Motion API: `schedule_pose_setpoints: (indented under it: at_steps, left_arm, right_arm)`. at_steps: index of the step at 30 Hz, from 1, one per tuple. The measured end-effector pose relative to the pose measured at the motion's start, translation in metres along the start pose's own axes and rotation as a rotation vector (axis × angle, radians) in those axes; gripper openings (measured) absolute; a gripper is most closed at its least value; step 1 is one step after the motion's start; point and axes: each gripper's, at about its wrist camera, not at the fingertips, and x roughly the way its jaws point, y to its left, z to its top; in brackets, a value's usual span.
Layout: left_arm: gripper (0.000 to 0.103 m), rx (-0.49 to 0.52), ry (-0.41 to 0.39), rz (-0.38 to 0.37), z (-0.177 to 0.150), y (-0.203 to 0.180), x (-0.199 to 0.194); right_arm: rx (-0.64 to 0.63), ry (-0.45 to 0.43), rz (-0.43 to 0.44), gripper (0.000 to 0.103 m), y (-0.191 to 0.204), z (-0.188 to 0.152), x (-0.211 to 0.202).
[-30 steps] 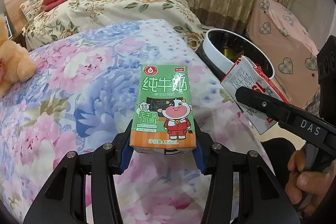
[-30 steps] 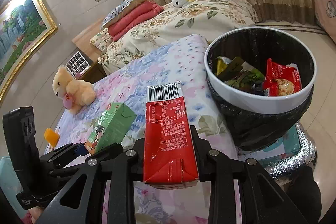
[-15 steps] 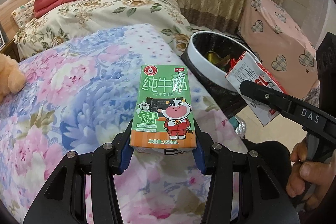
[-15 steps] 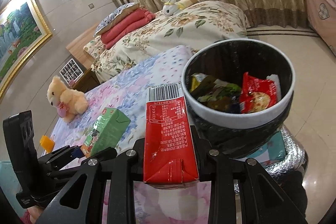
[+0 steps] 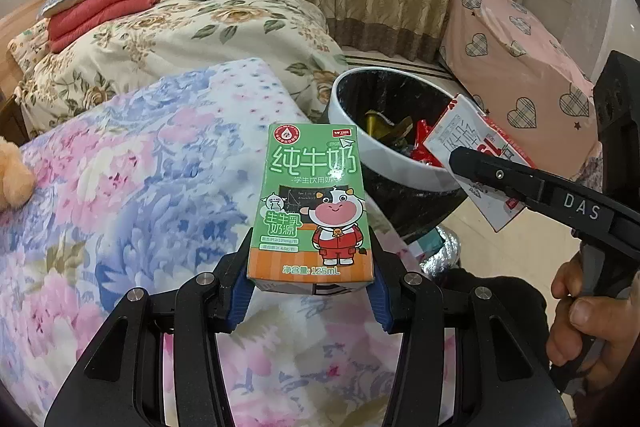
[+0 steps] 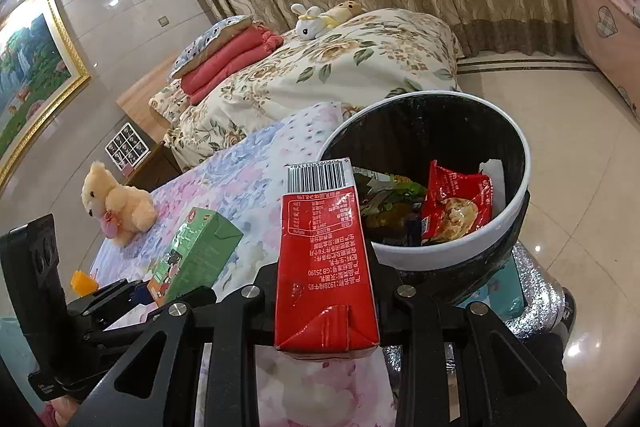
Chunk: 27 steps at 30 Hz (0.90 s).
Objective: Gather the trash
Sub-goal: 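Carry the green milk carton and red juice carton over the bin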
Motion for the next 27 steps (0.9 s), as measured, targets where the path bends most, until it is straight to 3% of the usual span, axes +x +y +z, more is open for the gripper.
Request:
schedule_pose_setpoints:
  at_steps: [27]
  left_arm:
    - [0.047,0.064,-0.004,-0.012,0.028,-0.032,0.017]
  right_arm:
    - [0.028,-0.010,-0.018,0.029,-0.027,0.020,-0.003]
